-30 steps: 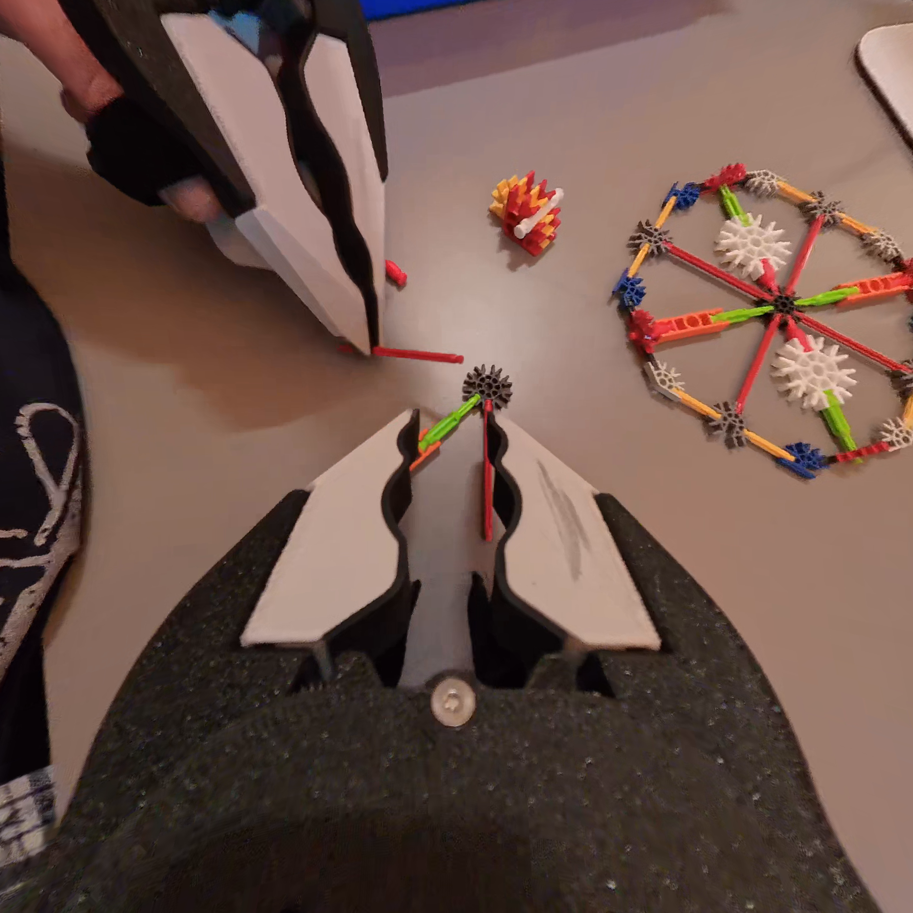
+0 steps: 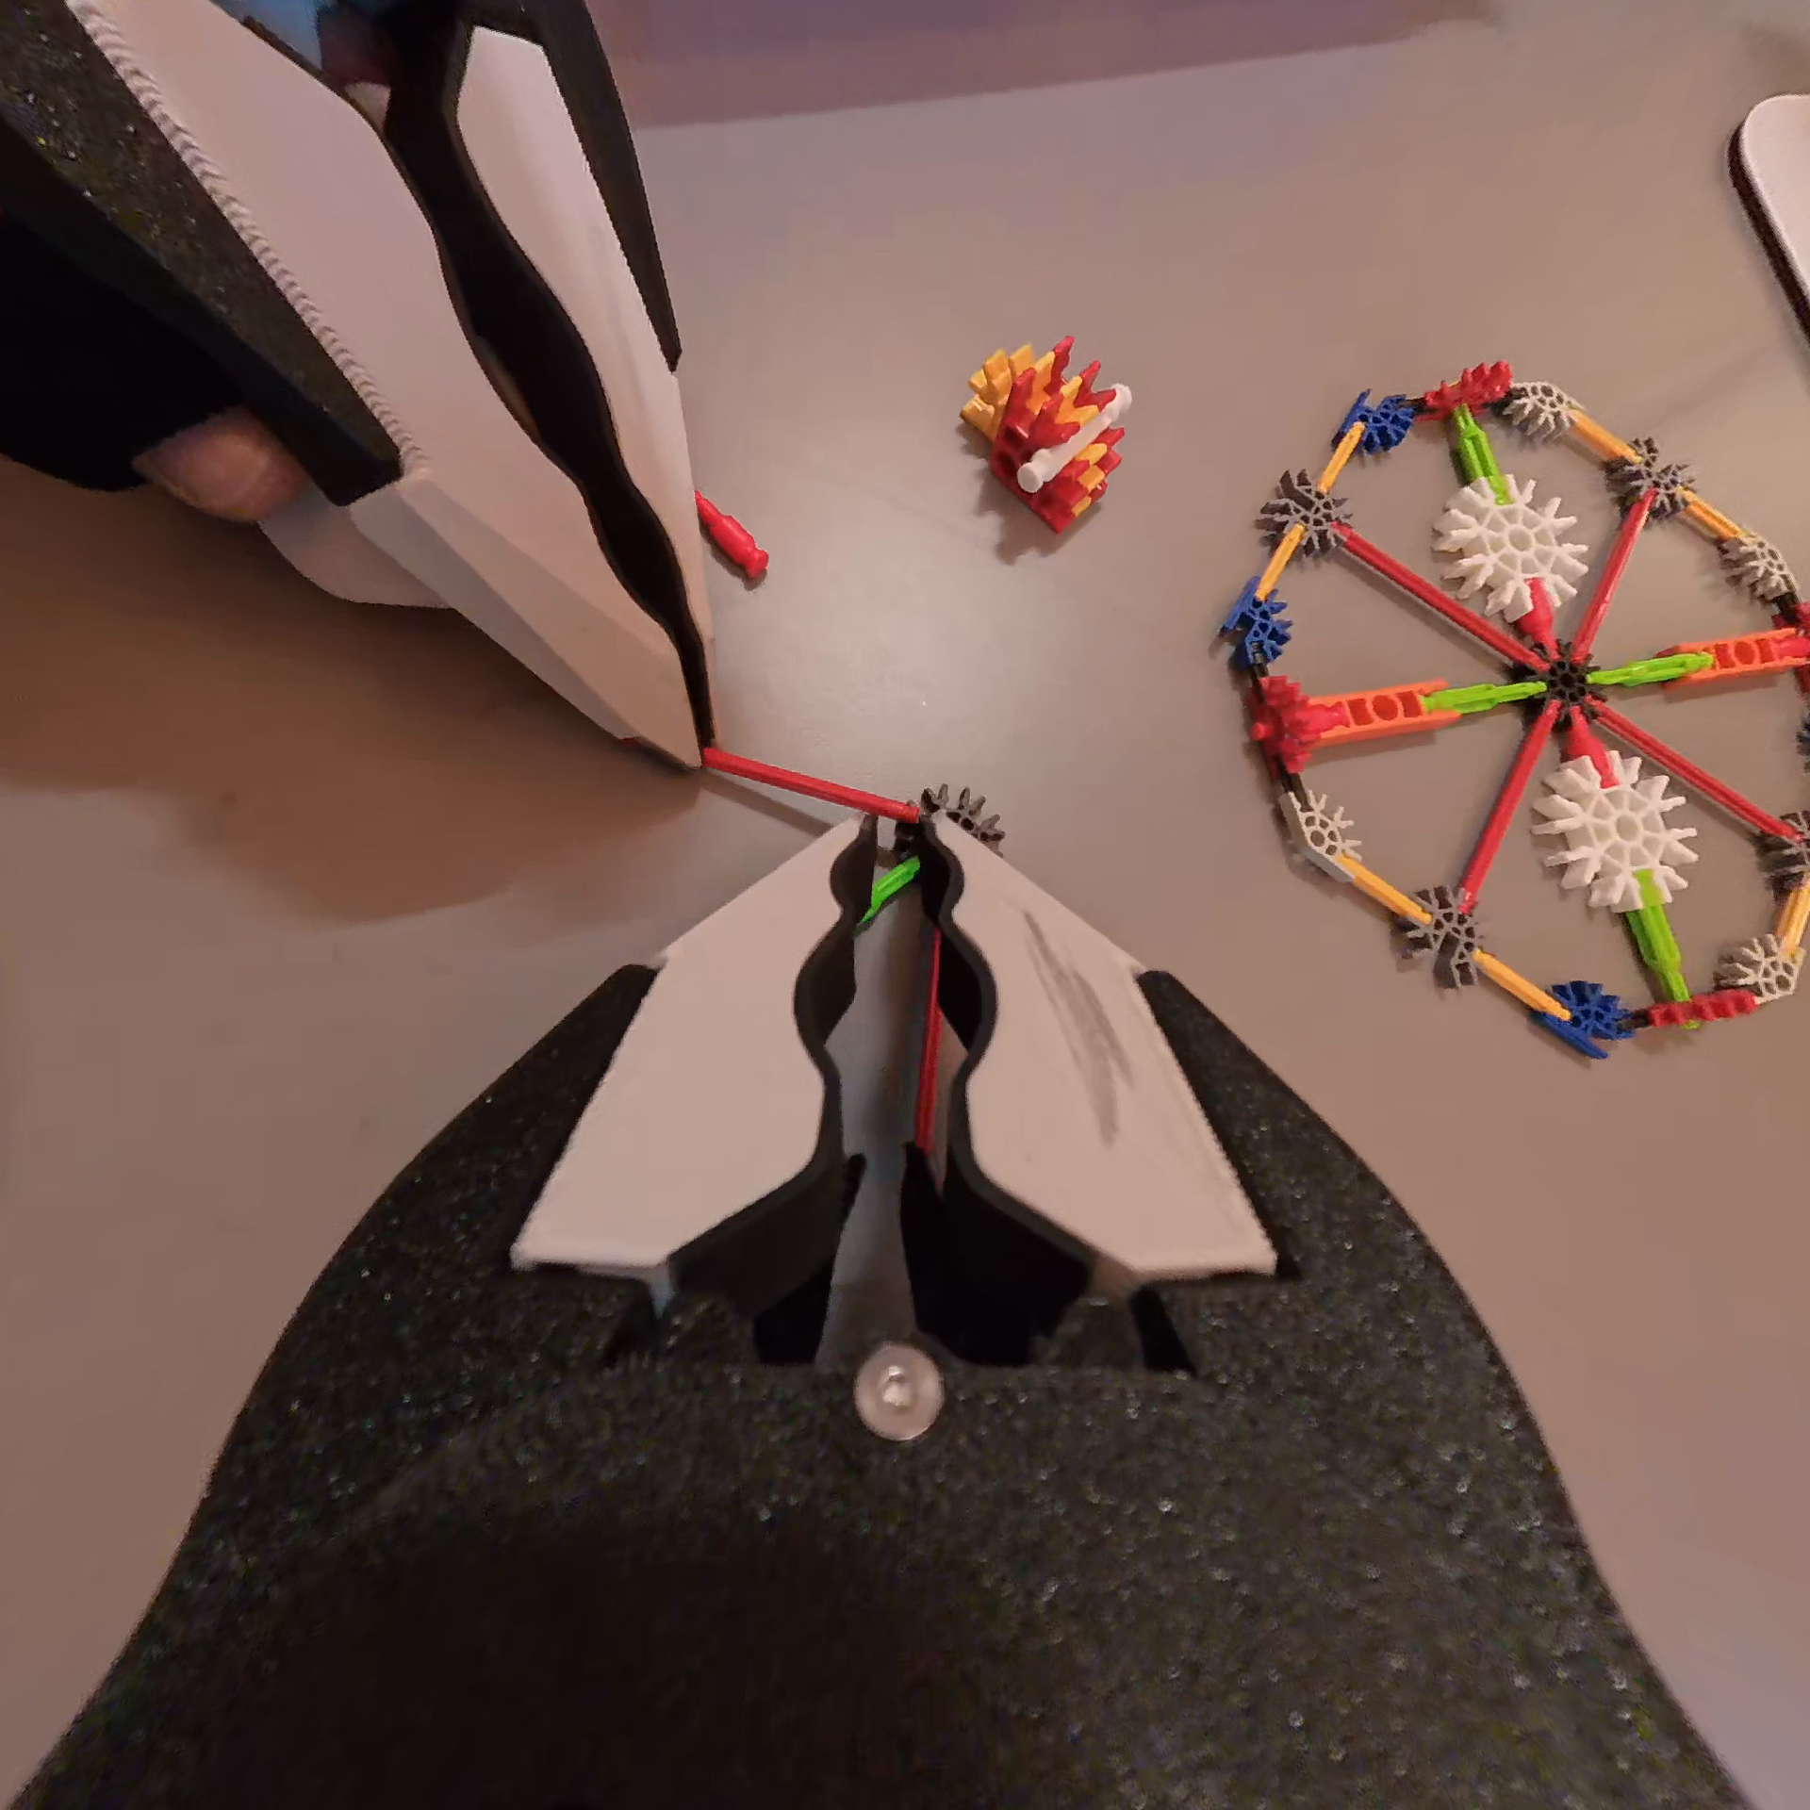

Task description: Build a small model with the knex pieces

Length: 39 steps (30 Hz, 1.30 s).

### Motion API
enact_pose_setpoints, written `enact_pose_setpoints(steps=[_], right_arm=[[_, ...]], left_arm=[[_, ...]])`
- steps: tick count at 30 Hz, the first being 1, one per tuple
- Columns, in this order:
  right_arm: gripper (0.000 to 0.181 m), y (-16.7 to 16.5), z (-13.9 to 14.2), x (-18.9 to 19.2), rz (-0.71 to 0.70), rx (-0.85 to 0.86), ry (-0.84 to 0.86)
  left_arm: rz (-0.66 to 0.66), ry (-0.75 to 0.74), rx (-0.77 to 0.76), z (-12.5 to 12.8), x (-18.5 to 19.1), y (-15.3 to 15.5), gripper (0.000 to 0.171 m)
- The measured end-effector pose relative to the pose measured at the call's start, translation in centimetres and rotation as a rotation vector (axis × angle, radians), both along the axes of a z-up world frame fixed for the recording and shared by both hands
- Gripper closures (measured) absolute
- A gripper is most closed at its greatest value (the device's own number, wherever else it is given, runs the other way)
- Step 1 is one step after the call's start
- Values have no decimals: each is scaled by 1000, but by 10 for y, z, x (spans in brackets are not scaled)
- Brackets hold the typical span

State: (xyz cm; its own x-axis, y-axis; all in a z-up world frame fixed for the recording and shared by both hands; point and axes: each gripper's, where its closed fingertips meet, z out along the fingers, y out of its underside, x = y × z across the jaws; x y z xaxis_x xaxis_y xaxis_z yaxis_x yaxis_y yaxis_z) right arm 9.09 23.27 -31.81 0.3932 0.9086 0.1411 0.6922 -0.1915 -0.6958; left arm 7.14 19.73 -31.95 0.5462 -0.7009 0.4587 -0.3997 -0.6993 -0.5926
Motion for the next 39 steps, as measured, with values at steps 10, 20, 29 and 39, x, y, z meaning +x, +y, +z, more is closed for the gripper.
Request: enact_pose_setpoints(steps=[10,20,29,39], right_arm=[[167,1,10,-1,-10,22,52],[172,2,0,1,3,15,17],[177,1,-1,-1,15,26,-2],[181,1,-1,0,29,38,-43]], left_arm=[[15,-4,-11,0,3,2,170],[28,0,-9,0,4,2,170],[16,-1,-4,0,5,-1,169],[-3,-12,98,8,10,2,158]])
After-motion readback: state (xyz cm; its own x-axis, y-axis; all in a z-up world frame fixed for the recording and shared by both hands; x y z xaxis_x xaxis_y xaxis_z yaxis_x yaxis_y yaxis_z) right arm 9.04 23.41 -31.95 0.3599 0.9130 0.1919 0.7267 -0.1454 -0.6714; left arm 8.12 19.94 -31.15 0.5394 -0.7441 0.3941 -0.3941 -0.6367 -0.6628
